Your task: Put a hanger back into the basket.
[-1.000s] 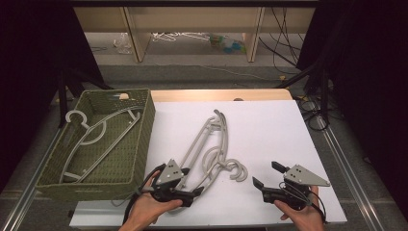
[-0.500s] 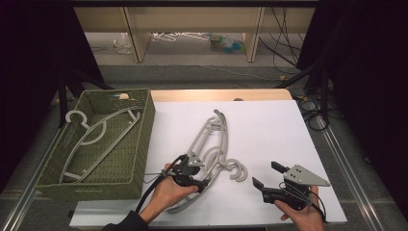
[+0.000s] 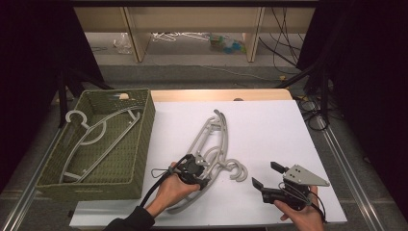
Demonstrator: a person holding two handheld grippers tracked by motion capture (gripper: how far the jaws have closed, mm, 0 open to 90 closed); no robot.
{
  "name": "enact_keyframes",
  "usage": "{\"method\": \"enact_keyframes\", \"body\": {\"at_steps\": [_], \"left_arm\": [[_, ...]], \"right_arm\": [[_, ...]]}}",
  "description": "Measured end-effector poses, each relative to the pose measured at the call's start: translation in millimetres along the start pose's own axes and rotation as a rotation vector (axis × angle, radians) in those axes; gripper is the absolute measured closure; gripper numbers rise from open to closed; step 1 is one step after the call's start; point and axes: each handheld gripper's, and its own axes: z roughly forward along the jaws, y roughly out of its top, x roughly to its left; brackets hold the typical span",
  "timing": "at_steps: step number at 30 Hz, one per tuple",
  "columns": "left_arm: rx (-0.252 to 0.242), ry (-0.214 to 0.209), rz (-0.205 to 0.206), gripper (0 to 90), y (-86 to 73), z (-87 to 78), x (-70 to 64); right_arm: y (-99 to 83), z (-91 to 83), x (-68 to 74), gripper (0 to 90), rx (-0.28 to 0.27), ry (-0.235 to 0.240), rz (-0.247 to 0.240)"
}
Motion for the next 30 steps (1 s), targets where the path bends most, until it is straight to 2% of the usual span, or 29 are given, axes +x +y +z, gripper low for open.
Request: {"method": "enact_keyframes", "body": {"at_steps": [6,7,9,10,13,17,19,22,25,30], "left_arm": [[0.033,-0.006,0.021,65.3,5.1,6.1,-1.1],[0.026,-0.006,0.006,65.5,5.8,6.6,-1.8],[0.029,-0.018,0.003,69.5,6.1,6.0,-0.5],[0.033,-0.007,0.006,71.3,5.9,5.5,-0.2],[0.033,-0.01,0.0,74.2,5.0,2.9,0.5],[0.008,0.005,-0.008,75.0,5.1,-10.1,5.1],[-0.013,-0.004,-0.031,75.4,4.5,-18.3,9.3],[-0.038,0.02,-0.05,76.2,1.9,-27.7,15.6],[-0.059,0.024,-0.089,77.6,-1.1,-37.5,25.5],[-0.077,0.044,-0.094,80.2,-2.6,-50.6,36.5]], "right_arm": [[0.1,-0.2,-0.1,16.2,0.003,0.003,-0.001],[-0.1,-0.2,0.0,16.2,0.005,0.004,-0.001],[-0.2,0.2,-0.3,16.2,-0.002,0.001,-0.01],[-0.1,0.2,-0.4,16.2,-0.003,0.001,-0.009],[-0.3,0.1,-0.4,16.2,-0.001,0.002,-0.009],[-0.1,-0.5,-0.6,16.2,0.002,0.004,-0.002],[0.0,-0.5,-0.7,16.3,0.001,0.004,-0.001],[-0.2,-0.5,-0.6,16.3,0.003,0.001,-0.002],[-0.1,-0.4,-0.6,16.2,0.004,0.001,-0.001],[-0.4,-0.3,-1.2,16.2,0.001,0.0,-0.005]]}}
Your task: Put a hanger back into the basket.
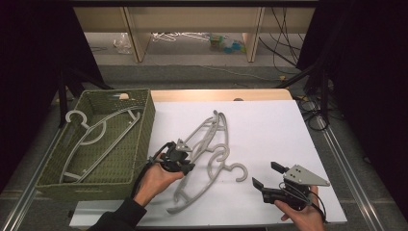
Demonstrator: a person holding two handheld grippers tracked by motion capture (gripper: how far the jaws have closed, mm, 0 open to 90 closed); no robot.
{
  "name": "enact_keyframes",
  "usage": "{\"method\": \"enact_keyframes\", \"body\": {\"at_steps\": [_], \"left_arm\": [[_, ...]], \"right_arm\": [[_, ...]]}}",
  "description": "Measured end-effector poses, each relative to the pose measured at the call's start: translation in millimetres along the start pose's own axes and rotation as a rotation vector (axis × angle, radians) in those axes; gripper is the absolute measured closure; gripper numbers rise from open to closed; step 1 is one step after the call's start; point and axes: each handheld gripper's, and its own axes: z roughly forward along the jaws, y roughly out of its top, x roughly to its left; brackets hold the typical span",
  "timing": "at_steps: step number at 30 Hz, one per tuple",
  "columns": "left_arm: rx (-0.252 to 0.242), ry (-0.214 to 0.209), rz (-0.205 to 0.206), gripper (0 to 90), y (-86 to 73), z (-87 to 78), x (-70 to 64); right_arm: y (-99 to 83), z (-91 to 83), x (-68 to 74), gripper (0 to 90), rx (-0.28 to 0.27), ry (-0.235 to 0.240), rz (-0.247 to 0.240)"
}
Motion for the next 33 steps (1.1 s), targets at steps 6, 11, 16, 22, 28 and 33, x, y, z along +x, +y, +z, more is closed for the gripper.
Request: {"method": "enact_keyframes", "body": {"at_steps": [6,11,16,22,28,33], "left_arm": [[-0.032,0.003,-0.035,80.8,0.8,-5.8,7.2],[-0.047,-0.024,-0.064,81.0,0.9,-10.3,12.1],[-0.085,-0.038,-0.096,81.1,0.2,-16.0,18.3],[-0.156,-0.078,-0.16,81.3,-0.6,-24.4,26.4],[-0.22,-0.105,-0.191,81.3,1.8,-36.6,29.6],[-0.277,-0.135,-0.218,81.3,5.4,-49.1,30.4]], "right_arm": [[-0.1,0.0,-0.1,16.8,-0.002,-0.003,0.001],[-0.1,0.0,-0.1,17.0,-0.002,-0.004,0.001],[-0.1,0.0,0.0,16.9,-0.002,-0.003,0.001],[-0.2,0.0,0.0,16.9,-0.001,-0.003,0.001],[-0.3,0.1,-0.5,16.9,0.002,-0.004,0.0],[-0.3,0.2,-0.4,16.8,0.001,-0.004,0.0]]}}
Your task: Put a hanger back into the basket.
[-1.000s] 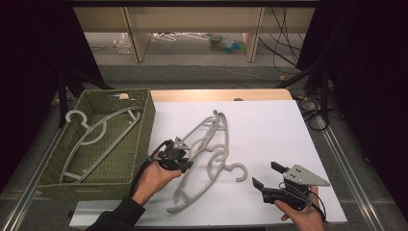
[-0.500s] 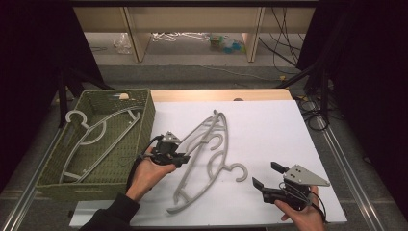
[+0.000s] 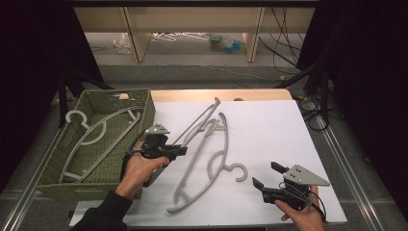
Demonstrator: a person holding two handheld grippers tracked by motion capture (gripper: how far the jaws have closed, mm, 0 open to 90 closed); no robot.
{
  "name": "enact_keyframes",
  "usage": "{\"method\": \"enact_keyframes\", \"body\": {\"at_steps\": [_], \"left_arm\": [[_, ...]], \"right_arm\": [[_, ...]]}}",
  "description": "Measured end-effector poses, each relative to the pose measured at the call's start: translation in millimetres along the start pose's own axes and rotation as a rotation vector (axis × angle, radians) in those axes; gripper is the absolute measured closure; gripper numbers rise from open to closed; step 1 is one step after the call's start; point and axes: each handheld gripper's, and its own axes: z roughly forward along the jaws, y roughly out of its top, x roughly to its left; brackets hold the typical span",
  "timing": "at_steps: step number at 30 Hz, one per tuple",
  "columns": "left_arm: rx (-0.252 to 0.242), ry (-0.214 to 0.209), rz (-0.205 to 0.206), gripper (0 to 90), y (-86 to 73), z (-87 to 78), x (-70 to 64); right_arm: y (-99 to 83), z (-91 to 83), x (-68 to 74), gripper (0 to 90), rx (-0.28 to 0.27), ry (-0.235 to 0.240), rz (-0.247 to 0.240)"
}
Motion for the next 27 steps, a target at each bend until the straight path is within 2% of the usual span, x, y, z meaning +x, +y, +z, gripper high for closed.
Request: {"method": "enact_keyframes", "body": {"at_steps": [2,12,13,16,22,27], "left_arm": [[-0.024,-0.022,-0.008,81.3,3.0,-5.5,-0.5],[-0.093,-0.035,0.003,81.3,15.8,-34.2,-9.1],[-0.112,-0.048,0.031,81.3,17.7,-37.4,-7.1],[-0.13,-0.049,-0.015,81.3,18.3,-50.5,-7.4],[-0.167,-0.063,-0.035,81.5,22.5,-74.4,-0.9],[-0.205,-0.083,-0.06,81.4,33.3,-91.0,1.0]], "right_arm": [[0.0,-0.1,0.0,16.8,0.0,0.0,0.0],[-0.6,-0.2,-0.5,16.8,0.003,-0.005,0.005],[-0.6,-0.2,-0.5,16.8,0.003,-0.005,0.006],[-0.8,0.0,-0.4,16.8,0.004,-0.005,0.006],[-0.7,0.4,0.0,16.8,0.008,-0.005,0.017],[-0.9,0.9,-0.9,16.7,0.008,-0.01,0.008]]}}
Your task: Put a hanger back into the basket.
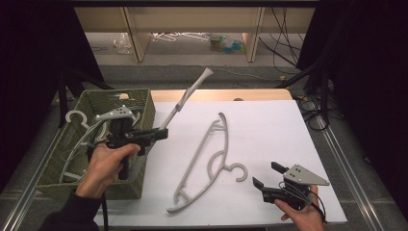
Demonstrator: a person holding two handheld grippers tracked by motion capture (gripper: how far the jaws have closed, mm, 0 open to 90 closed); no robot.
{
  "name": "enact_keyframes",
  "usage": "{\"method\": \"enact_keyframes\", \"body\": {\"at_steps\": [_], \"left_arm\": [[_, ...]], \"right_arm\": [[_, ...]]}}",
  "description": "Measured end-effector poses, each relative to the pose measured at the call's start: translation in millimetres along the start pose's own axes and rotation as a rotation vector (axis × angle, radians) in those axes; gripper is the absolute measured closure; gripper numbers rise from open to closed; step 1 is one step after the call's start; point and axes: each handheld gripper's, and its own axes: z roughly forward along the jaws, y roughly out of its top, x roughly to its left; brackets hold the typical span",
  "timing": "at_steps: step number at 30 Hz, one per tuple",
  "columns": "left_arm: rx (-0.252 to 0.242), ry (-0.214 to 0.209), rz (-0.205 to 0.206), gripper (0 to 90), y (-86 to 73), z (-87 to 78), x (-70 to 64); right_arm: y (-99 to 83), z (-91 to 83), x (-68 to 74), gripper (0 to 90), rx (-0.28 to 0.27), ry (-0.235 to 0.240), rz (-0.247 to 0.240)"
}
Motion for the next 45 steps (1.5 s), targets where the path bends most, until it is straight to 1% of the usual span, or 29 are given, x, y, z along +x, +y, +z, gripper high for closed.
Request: {"method": "enact_keyframes", "body": {"at_steps": [1,2,5,9,12,14,15,17,18,19,20,21,22,23,24,27,28,29,31,32,33,34,36,37,38,39,40,43,45], "left_arm": [[0.0,0.004,0.009,81.4,2.9,-3.0,0.3],[-0.001,0.012,0.014,81.4,5.3,-5.9,0.4],[-0.004,0.028,0.007,81.4,9.3,-16.1,2.8],[-0.011,0.045,0.009,81.4,10.8,-31.0,8.1],[-0.007,0.068,0.011,81.4,9.4,-40.5,11.5],[-0.008,0.091,0.023,81.4,7.9,-47.1,15.5],[-0.008,0.096,0.022,81.4,6.9,-50.0,17.7],[0.002,0.096,0.001,81.4,4.1,-56.4,22.8],[-0.002,0.099,-0.005,81.4,3.0,-57.9,25.0],[-0.004,0.108,0.009,81.4,1.5,-61.4,31.4],[-0.004,0.114,0.011,81.5,0.7,-63.2,34.1],[-0.003,0.117,0.01,81.4,-0.1,-64.8,36.6],[0.0,0.132,0.024,81.4,-1.2,-67.2,41.1],[0.005,0.129,0.031,81.4,-1.8,-68.5,43.1],[0.009,0.147,0.04,81.4,-2.7,-70.7,47.0],[0.002,0.152,0.049,81.4,-6.7,-76.0,57.2],[0.123,0.147,0.17,81.4,-5.4,-87.7,68.9],[0.145,0.14,0.187,81.4,-5.8,-91.6,72.9],[0.091,0.115,0.131,81.4,-9.5,-90.9,75.1],[0.096,0.12,0.129,81.4,-11.1,-95.2,80.0],[0.099,0.119,0.136,81.4,-11.9,-97.4,82.8],[0.095,0.111,0.132,81.4,-13.4,-99.5,85.6],[0.096,0.088,0.13,81.4,-15.8,-103.2,89.9],[0.099,0.058,0.126,81.4,-17.6,-105.6,93.0],[0.095,0.053,0.124,81.4,-19.2,-107.1,95.5],[0.024,0.191,0.065,81.4,-22.1,-105.3,97.3],[0.028,0.2,0.072,81.4,-23.5,-107.0,100.0],[0.029,0.197,0.064,81.4,-27.2,-111.1,106.0],[0.036,0.202,0.07,81.4,-29.0,-113.4,109.3]], "right_arm": [[-0.2,0.6,0.3,16.8,-0.007,0.002,0.001],[0.2,-1.0,0.1,16.8,0.01,-0.002,-0.002],[-0.3,0.0,-0.5,16.8,-0.002,0.001,0.0],[-0.3,0.2,-0.4,16.7,0.001,0.002,-0.001],[-0.1,-0.6,-0.3,16.7,0.009,-0.002,0.0],[-0.3,0.2,-0.4,16.7,0.001,0.001,0.0],[-0.3,0.2,-0.5,16.7,0.002,0.001,0.0],[-0.6,0.6,-0.3,16.7,-0.002,-0.002,0.001],[-0.1,-0.6,-0.3,16.7,0.012,-0.003,-0.001],[-0.2,-0.5,-0.3,16.7,0.011,-0.003,-0.001],[-0.6,0.7,-0.2,16.7,-0.002,-0.004,0.001],[-0.6,0.7,-0.4,16.7,0.002,-0.001,0.001],[-0.6,0.9,-0.4,16.7,0.002,-0.002,0.002],[-0.6,0.9,-0.4,16.7,0.004,0.001,0.003],[-0.6,1.0,-0.5,16.7,0.004,0.001,0.002],[-0.5,0.8,-0.1,16.7,0.007,0.004,0.009],[-0.6,1.1,-0.1,16.7,0.005,0.007,0.011],[-0.8,1.6,-0.1,16.8,-0.002,0.012,0.015],[-0.9,1.7,-0.1,16.7,-0.002,0.012,0.016],[-0.9,1.8,-0.2,16.7,-0.002,0.012,0.015],[-0.9,1.8,-0.1,16.7,-0.003,0.012,0.014],[-0.9,1.9,-0.2,16.7,-0.002,0.012,0.014],[-0.9,1.9,-0.1,16.7,-0.001,0.013,0.014],[-0.9,1.9,0.0,16.8,-0.002,0.012,0.015],[-0.8,1.9,0.0,16.7,-0.002,0.012,0.014],[-0.7,1.4,0.1,16.7,0.006,0.009,0.013],[-0.7,1.5,-0.8,16.7,0.006,0.0,-0.003],[-0.8,1.5,-0.2,16.7,0.01,0.003,0.002],[-0.9,1.8,-0.5,16.7,0.011,0.001,0.0]]}}
